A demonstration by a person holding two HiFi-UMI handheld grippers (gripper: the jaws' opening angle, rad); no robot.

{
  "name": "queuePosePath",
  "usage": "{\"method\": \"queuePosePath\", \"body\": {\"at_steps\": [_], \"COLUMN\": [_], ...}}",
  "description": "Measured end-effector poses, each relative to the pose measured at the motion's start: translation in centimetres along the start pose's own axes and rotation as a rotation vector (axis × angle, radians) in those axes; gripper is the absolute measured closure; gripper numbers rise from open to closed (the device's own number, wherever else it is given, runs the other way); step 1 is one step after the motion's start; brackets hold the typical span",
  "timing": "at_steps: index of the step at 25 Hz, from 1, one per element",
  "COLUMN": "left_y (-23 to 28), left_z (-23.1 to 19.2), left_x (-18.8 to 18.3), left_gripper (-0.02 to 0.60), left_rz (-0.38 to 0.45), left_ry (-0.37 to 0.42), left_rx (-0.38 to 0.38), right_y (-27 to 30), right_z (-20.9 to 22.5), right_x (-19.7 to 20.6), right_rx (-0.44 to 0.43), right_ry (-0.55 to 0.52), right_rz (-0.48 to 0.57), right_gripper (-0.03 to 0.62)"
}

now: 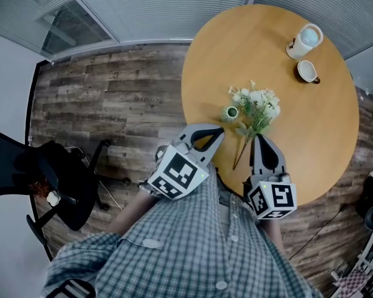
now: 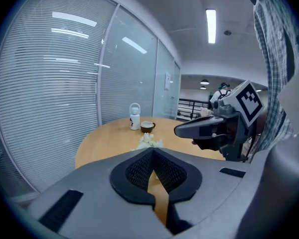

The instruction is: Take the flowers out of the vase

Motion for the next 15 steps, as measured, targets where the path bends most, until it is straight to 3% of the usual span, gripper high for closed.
{"method": "queuePosePath", "body": {"at_steps": [15], "left_y": [0.25], "left_z": [0.28], "left_x": [0.31], "left_gripper": [0.574], "left_rz": [-0.026], "left_ry": [0.017], "left_rx": [0.013], "right_y": [0.27], "right_z": [-0.32], "right_x": [0.43], "right_rx": [-0.026], "right_ry": [-0.006], "right_rz": [-0.034], "right_gripper": [0.583]}}
Point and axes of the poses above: the fingertips, and each gripper's own axes: y forward along the fingers, z to its right, x out of its underside, the point moved 7 cm from there along -y, backward along the fingers, and after that the axes turned 6 degrees about -x, right-handed, at the moved point
